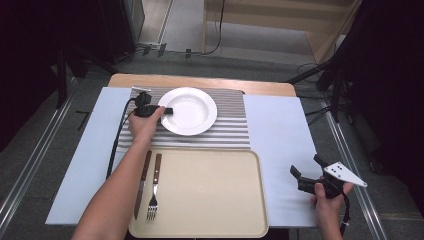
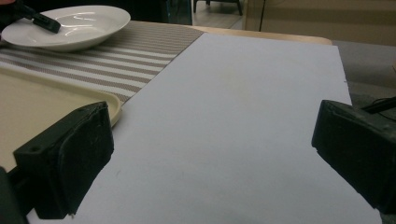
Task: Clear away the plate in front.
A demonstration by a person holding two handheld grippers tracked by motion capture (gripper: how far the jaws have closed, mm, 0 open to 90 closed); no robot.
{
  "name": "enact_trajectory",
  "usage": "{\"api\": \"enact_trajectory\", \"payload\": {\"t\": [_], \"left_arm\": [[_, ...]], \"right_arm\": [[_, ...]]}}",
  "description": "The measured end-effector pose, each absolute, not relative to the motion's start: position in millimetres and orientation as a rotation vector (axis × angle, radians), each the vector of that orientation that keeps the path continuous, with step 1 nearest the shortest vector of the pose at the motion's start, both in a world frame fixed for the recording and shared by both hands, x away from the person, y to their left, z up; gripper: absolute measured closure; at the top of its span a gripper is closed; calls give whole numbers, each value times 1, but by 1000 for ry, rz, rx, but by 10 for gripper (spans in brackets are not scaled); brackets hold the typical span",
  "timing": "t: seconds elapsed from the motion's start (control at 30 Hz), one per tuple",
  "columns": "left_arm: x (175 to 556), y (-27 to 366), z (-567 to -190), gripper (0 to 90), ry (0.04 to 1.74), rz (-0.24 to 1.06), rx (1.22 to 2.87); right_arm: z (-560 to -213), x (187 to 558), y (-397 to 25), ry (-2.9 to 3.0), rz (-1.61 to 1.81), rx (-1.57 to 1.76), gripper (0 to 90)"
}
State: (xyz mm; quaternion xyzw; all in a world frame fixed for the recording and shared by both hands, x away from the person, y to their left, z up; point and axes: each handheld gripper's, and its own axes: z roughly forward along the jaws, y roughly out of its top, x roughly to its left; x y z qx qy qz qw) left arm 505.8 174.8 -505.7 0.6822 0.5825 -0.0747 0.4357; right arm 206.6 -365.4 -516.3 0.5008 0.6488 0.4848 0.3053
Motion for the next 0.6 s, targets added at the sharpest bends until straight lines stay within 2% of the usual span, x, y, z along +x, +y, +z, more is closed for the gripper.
{"api": "enact_trajectory", "payload": {"t": [0.4, 0.6], "left_arm": [[499, 160, -481, 828, 1396, -93, 1711], [498, 153, -474, 831, 1424, -63, 1725]], "right_arm": [[-516, 206, -365, 1719, 1279, 1325, 0], [-516, 206, -365, 1716, 1289, 1328, 0]]}}
